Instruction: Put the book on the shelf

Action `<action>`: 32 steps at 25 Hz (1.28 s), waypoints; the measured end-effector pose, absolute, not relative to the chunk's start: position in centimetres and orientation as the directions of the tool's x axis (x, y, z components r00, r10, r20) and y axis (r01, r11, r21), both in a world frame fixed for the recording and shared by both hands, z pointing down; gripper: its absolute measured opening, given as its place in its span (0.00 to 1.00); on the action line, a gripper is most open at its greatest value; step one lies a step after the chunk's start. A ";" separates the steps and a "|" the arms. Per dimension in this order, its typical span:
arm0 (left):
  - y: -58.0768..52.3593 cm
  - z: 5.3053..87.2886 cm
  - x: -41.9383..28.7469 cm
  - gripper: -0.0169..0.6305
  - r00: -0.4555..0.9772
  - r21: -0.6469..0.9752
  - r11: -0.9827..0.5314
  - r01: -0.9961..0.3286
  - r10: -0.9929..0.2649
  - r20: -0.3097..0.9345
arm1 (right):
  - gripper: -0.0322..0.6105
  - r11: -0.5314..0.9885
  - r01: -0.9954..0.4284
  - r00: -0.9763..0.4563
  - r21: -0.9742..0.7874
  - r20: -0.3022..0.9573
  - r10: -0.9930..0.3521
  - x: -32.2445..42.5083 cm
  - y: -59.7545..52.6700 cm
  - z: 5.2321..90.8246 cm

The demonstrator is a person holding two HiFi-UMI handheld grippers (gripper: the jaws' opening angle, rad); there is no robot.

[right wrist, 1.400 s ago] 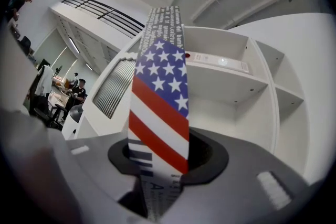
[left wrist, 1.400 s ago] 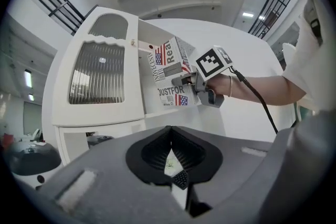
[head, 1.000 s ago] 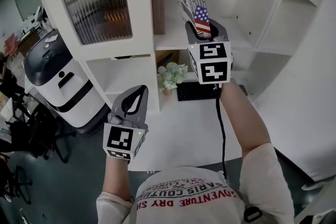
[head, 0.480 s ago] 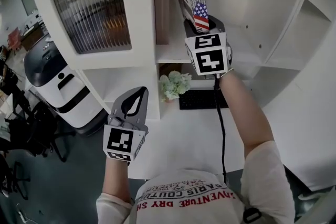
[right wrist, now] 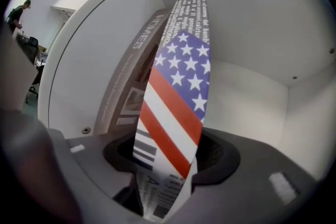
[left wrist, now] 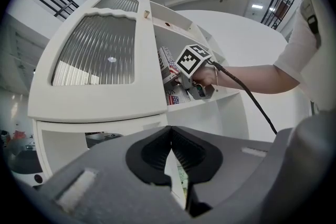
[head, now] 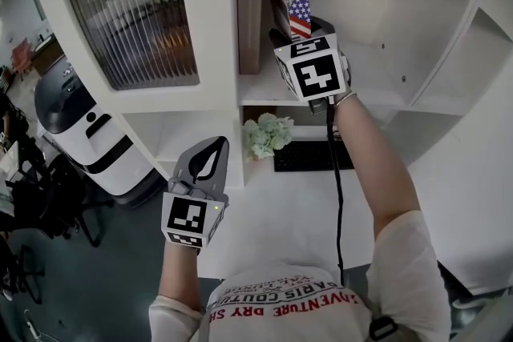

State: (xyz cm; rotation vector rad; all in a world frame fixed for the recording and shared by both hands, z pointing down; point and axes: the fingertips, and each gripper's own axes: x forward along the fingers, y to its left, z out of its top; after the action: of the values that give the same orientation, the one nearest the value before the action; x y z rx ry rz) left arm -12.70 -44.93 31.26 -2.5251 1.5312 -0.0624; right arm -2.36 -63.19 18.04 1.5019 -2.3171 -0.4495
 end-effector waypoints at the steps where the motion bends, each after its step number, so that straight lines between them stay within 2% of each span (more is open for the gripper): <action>1: -45.0 31.3 -12.8 0.03 0.464 -0.181 -0.447 -0.876 -0.884 -0.060 | 0.41 0.393 -0.804 -0.382 0.447 0.118 -0.917 -2.5 -63.4 18.1; 7: -45.2 31.2 -13.5 0.03 0.453 -0.173 -0.438 -0.882 -0.889 -0.060 | 0.49 0.434 -0.771 -0.408 0.465 0.162 -0.899 -4.1 -64.1 18.5; 11: -44.8 30.9 -13.7 0.03 0.452 -0.160 -0.439 -0.884 -0.890 -0.061 | 0.51 0.445 -0.765 -0.417 0.466 0.168 -0.893 -4.4 -64.0 18.5; 15: -44.5 30.6 -13.5 0.03 0.458 -0.169 -0.441 -0.881 -0.886 -0.075 | 0.55 0.410 -0.768 -0.410 0.492 0.115 -0.905 -4.0 -63.1 17.7; 21: -43.4 30.5 -13.7 0.03 0.457 -0.154 -0.442 -0.884 -0.887 -0.074 | 0.56 0.389 -0.793 -0.411 0.468 0.060 -0.910 -3.2 -59.9 17.4; 29: -40.5 30.9 -12.7 0.03 0.485 -0.153 -0.472 -0.868 -0.872 -0.066 | 0.54 0.401 -0.828 -0.427 0.392 0.023 -0.904 -1.5 -53.0 18.6; 30: -40.1 31.0 -12.6 0.03 0.489 -0.151 -0.476 -0.866 -0.870 -0.064 | 0.51 0.394 -0.834 -0.425 0.386 0.006 -0.905 -1.3 -52.2 18.8; 32: -39.4 31.1 -12.5 0.03 0.494 -0.149 -0.482 -0.864 -0.867 -0.064 | 0.39 0.377 -0.849 -0.418 0.369 -0.035 -0.908 -0.6 -50.5 19.3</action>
State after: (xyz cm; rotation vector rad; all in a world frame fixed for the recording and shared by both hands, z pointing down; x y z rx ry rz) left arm -12.48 -39.42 31.12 -2.5732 1.5029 -0.0301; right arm -0.64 -50.47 19.27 1.5854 -2.4581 -0.4995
